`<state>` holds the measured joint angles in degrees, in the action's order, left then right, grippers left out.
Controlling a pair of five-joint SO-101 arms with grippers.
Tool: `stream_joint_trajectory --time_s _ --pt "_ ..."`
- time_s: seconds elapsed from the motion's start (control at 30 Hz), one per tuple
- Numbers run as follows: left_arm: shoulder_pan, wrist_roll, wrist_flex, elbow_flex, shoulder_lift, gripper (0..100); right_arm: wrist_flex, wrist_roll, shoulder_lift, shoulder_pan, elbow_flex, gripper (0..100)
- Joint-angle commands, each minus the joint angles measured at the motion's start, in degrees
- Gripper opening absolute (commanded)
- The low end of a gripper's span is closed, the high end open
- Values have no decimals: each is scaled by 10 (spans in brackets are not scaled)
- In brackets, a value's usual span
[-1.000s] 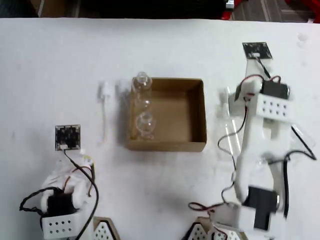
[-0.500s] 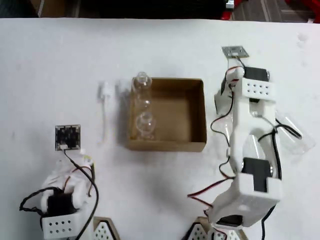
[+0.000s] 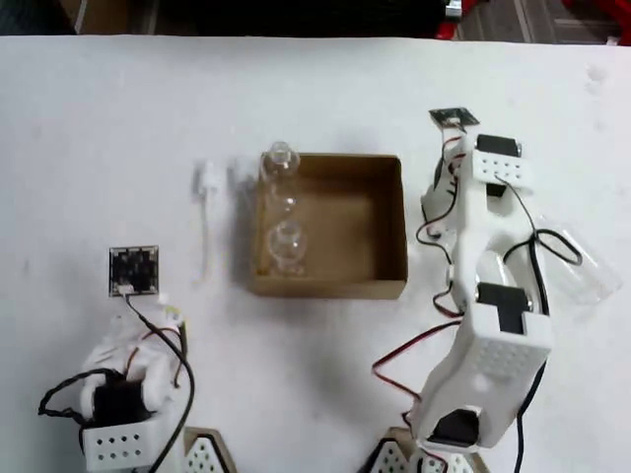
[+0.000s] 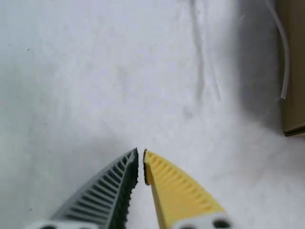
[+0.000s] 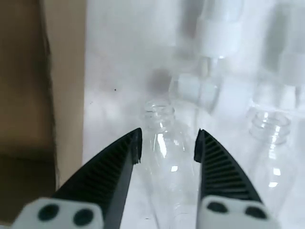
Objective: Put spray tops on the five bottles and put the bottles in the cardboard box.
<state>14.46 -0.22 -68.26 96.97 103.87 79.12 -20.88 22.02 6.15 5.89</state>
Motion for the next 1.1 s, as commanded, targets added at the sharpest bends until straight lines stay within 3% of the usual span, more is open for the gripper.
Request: stream_joint_trajectory --time_s 0.0,0.6,1.07 --pt "-5 -7 4 -1 6 23 -2 -7 0 7 19 152" --pt "-6 -7 4 -1 6 23 92 -71 -40 -11 79 155" --pt "-6 -7 4 -1 6 24 95 -97 8 -29 79 155"
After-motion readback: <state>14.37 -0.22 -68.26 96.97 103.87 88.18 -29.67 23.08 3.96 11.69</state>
